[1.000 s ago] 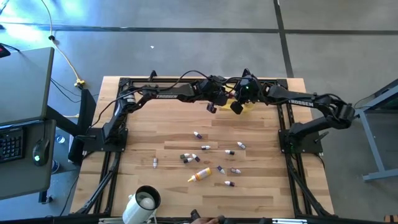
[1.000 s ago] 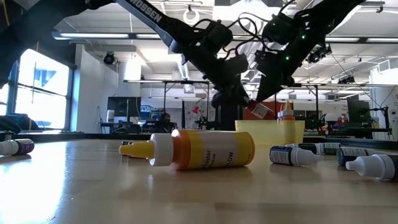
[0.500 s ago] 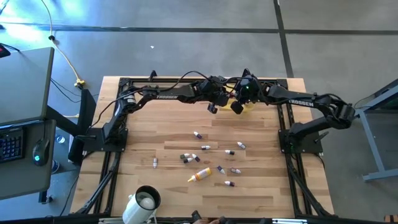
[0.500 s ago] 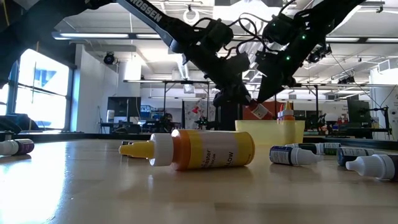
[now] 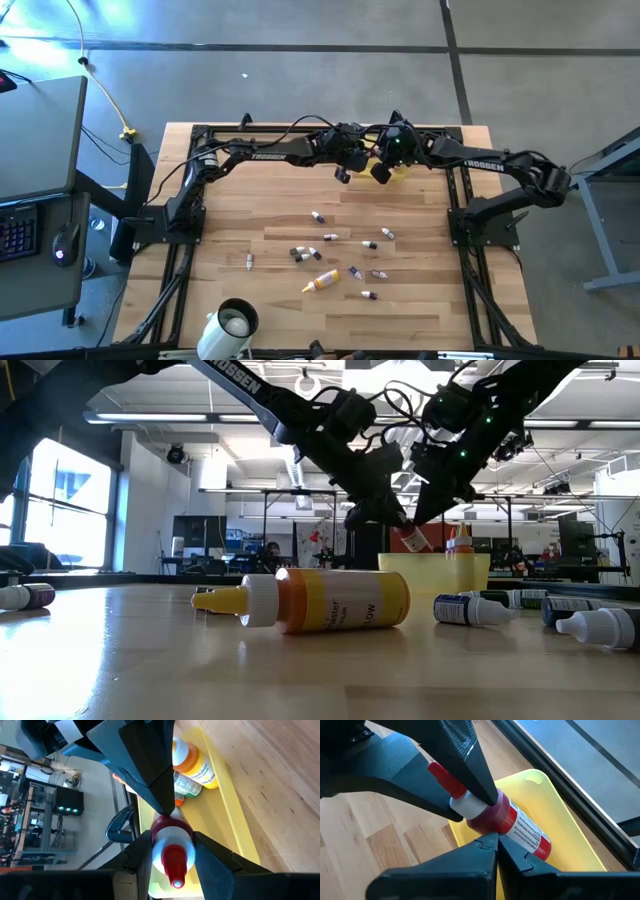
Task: Pick & Place food coloring
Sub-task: Put the big red food coloring bottle into the yellow bin, then put the big yellow food coloring bottle into the yellow bin
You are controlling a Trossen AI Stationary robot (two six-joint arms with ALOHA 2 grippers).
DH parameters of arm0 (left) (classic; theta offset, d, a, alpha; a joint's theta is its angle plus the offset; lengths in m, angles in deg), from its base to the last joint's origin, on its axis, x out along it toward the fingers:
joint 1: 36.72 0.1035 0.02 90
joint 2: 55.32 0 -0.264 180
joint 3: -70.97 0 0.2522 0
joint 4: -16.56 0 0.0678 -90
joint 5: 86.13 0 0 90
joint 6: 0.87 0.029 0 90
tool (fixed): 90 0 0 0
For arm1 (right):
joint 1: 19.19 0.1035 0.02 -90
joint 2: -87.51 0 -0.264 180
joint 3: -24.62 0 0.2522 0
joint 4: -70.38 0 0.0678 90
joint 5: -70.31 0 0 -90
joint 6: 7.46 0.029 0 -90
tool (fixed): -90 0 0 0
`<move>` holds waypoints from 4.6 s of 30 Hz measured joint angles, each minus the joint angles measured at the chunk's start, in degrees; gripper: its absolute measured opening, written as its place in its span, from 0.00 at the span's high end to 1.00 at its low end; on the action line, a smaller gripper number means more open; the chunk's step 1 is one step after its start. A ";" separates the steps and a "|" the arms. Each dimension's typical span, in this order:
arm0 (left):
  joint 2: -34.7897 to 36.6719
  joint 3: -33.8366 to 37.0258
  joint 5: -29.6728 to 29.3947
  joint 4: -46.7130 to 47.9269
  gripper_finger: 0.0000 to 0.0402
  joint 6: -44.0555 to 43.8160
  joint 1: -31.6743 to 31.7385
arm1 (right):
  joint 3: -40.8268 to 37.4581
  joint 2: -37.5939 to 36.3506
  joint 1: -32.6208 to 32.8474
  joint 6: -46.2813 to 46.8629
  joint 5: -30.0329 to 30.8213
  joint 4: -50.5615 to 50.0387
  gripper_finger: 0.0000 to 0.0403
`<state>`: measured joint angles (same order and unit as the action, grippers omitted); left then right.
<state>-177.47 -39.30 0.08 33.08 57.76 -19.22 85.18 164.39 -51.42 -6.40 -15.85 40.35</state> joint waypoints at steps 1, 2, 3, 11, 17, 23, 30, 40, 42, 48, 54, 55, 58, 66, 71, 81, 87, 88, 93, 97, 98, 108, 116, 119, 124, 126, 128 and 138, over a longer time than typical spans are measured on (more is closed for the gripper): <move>0.00 0.00 0.02 0.02 0.70 -0.01 0.00 | 0.00 0.00 0.00 0.00 -0.15 0.02 1.00; 0.00 -0.01 0.03 0.16 0.70 -0.17 0.02 | 0.00 0.00 0.00 -0.09 -0.47 0.02 1.00; 0.00 -0.02 0.02 0.39 0.70 -0.50 0.02 | 0.00 -0.17 0.00 -0.81 -0.91 -0.10 1.00; 0.04 -0.23 -1.84 5.99 0.70 -3.32 0.02 | -0.02 -12.00 0.02 -1.75 -0.98 -2.78 1.00; 0.04 -4.21 -2.40 14.47 0.70 -9.06 0.11 | 0.00 -25.51 0.04 -1.09 -0.91 -4.04 1.00; 0.04 -12.00 1.66 19.30 0.70 -12.77 0.28 | 0.04 -32.67 0.04 -1.07 -0.83 -4.67 1.00; 0.13 -19.37 8.16 27.94 0.70 -17.17 2.60 | 0.07 -32.21 0.04 -1.05 -0.83 -6.38 1.00; -2.12 -19.33 10.69 27.96 0.70 -25.28 4.63 | 0.07 -29.58 0.04 -1.05 -0.85 -6.24 1.00; -3.78 -19.28 9.80 27.60 0.70 -25.86 4.56 | 0.07 -29.59 0.04 -1.05 -0.81 -6.25 1.00; -7.90 -19.21 5.62 29.64 0.70 -25.46 4.63 | 0.07 -29.62 0.04 -1.05 -0.87 -8.38 1.00; -8.18 -19.43 3.05 30.34 0.70 -22.47 4.63 | 0.07 -29.64 0.14 -1.05 -0.57 -10.43 1.00; -8.32 -19.37 2.90 31.08 0.70 -22.38 4.62 | 0.07 -29.64 0.15 -1.05 -0.52 -10.99 1.00; -8.31 -19.37 2.79 30.77 0.70 -20.93 4.61 | 0.07 -29.62 0.13 -1.05 -0.46 -11.66 1.00; -8.31 -19.39 2.71 30.76 0.56 -18.10 4.50 | 0.07 -29.62 0.13 -1.05 -0.57 -11.89 1.00; -8.31 -19.39 1.52 29.06 0.49 -17.73 4.09 | 0.07 -29.59 0.13 -1.05 -0.59 -11.89 1.00; -8.31 -21.17 -2.93 25.53 0.49 -17.75 4.15 | -0.35 -29.59 0.13 -1.05 -0.59 -14.11 1.00; -8.31 -28.64 -4.18 36.32 0.49 -18.13 3.04 | -4.28 -29.59 0.11 -1.65 -1.71 -12.41 1.00; -8.31 -30.55 -5.47 38.69 0.49 -18.15 2.52 | -4.79 -29.59 0.11 -2.36 -2.16 -12.06 1.00; -5.80 -36.91 -12.76 51.13 0.48 -24.18 -0.49 | -7.33 -29.59 0.13 -5.02 -4.33 -3.86 1.00; 1.02 -35.19 -13.20 60.47 0.48 -39.91 -2.23 | -10.27 -29.52 0.11 -2.30 -7.40 7.98 1.00; 2.64 -35.19 -12.12 64.26 0.48 -43.43 -2.25 | -11.01 -29.51 0.11 -2.12 -8.50 10.89 1.00; 10.99 -29.13 -10.60 72.72 0.48 -58.00 -6.00 | -18.61 -24.92 4.69 -7.58 -25.15 20.74 0.96; 14.77 -12.57 -13.83 63.40 0.48 -60.89 -12.00 | -20.76 -16.14 16.35 -8.42 -22.68 31.83 0.77; 16.99 -9.68 -16.65 63.63 0.48 -63.63 -12.74 | -18.88 -13.40 20.75 -8.54 -22.60 31.86 0.70; 24.11 -4.71 -23.50 65.71 0.48 -70.87 -14.52 | -14.74 -8.91 28.58 -7.47 -18.87 31.53 0.63; 27.34 -1.18 -27.46 63.80 0.48 -73.22 -15.81 | -12.62 -7.11 30.97 -7.50 -16.50 29.02 0.62; 30.41 3.01 -30.55 61.48 0.48 -75.08 -17.01 | -9.87 -4.74 32.95 -7.40 -15.04 26.61 0.60; 41.00 19.15 -23.44 49.08 0.48 -78.44 -20.19 | 9.55 14.50 41.03 -5.89 -13.34 11.17 0.60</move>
<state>-136.48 -20.15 -23.36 82.16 -20.68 -39.42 94.73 178.90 -10.39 -12.29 -29.19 51.52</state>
